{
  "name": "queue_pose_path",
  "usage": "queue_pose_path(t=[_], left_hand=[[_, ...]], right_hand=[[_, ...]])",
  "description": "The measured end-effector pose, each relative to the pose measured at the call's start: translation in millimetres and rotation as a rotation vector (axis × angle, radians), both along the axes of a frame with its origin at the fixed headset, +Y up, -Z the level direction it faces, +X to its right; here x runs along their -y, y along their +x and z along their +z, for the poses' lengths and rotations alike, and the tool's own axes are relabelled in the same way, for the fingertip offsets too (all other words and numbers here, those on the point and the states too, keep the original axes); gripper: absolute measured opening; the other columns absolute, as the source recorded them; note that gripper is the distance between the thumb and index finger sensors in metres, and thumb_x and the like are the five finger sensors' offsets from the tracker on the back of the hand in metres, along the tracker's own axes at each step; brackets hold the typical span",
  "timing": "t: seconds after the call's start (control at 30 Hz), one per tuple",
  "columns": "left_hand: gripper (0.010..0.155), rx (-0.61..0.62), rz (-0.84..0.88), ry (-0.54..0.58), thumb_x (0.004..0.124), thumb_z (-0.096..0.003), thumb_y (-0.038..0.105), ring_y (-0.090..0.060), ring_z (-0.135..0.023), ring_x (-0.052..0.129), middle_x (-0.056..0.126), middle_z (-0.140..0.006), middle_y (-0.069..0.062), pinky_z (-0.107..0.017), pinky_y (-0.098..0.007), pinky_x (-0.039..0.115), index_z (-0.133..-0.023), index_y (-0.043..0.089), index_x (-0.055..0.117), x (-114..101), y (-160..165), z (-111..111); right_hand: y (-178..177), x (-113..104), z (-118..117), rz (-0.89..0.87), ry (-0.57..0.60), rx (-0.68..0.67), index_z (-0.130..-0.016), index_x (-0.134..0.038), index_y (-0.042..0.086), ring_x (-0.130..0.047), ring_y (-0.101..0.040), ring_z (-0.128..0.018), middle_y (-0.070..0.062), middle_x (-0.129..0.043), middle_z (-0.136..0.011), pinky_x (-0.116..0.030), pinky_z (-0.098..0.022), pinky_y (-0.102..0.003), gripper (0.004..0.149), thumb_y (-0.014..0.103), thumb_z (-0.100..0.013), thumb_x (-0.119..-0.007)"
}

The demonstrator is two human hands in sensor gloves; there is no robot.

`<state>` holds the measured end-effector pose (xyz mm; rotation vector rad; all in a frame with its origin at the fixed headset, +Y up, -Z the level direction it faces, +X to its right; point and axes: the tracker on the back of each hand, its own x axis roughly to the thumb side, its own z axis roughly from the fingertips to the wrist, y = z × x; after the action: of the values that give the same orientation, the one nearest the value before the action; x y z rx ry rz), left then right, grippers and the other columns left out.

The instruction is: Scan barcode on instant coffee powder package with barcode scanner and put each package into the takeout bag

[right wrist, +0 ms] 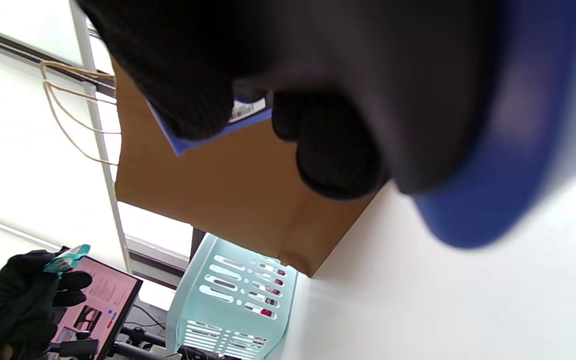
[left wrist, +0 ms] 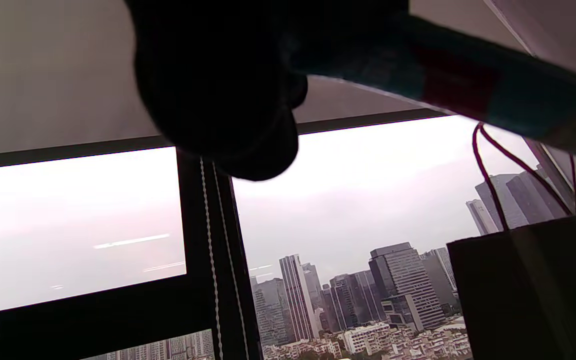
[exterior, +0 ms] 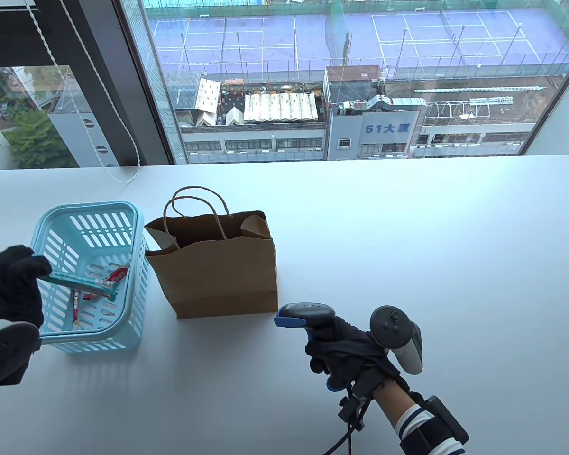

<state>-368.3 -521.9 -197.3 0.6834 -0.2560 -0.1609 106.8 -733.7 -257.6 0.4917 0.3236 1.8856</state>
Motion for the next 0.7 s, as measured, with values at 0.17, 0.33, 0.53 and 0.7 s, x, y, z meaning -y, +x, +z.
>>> queue_pose_path(t=[0.17, 0.33, 0.53, 0.7], left_hand=[[0.035, 0.22, -0.11, -0.041, 0.071, -0.0436, 0.028, -0.006, -0.026, 0.113, 0.094, -0.063, -0.009, -0.007, -0.01, 0.1, -0.078, 0.025, 0.067, 48.6, 38.0, 19.0], [0.032, 0.422, -0.279, -0.001, 0.075, -0.0416, 0.033, -0.002, -0.024, 0.111, 0.094, -0.059, -0.005, -0.005, -0.009, 0.099, -0.071, 0.026, 0.065, 117.0, 82.0, 27.5], [0.032, 0.549, -0.272, 0.056, 0.071, -0.0451, 0.03, -0.005, -0.035, 0.11, 0.087, -0.068, -0.006, -0.014, -0.011, 0.101, -0.074, 0.023, 0.058, 143.9, 96.1, 34.2], [0.032, 0.561, -0.242, 0.15, 0.069, -0.0468, 0.03, -0.005, -0.039, 0.109, 0.084, -0.071, -0.006, -0.017, -0.01, 0.1, -0.075, 0.022, 0.054, 139.9, 89.4, 42.3]], right_hand=[[-25.3, -10.2, 13.2, 0.033, 0.12, -0.124, -0.087, -0.064, 0.005, -0.1, -0.029, -0.046, -0.014, -0.087, -0.072, -0.086, -0.036, -0.047, 0.054, 0.032, -0.047, -0.091], [-49.9, -5.7, 27.6, 0.057, 0.138, -0.188, -0.095, -0.061, 0.004, -0.099, -0.029, -0.045, -0.014, -0.086, -0.073, -0.085, -0.036, -0.048, 0.062, 0.032, -0.047, -0.09], [-55.9, 5.7, 30.1, 0.102, 0.038, -0.217, -0.098, -0.055, 0.003, -0.096, -0.034, -0.049, -0.018, -0.083, -0.076, -0.081, -0.039, -0.053, 0.07, 0.028, -0.044, -0.091], [-54.6, 12.8, 27.4, -0.017, -0.048, -0.23, -0.091, -0.066, 0.007, -0.096, -0.034, -0.049, -0.017, -0.084, -0.076, -0.081, -0.04, -0.053, 0.058, 0.027, -0.043, -0.092]])
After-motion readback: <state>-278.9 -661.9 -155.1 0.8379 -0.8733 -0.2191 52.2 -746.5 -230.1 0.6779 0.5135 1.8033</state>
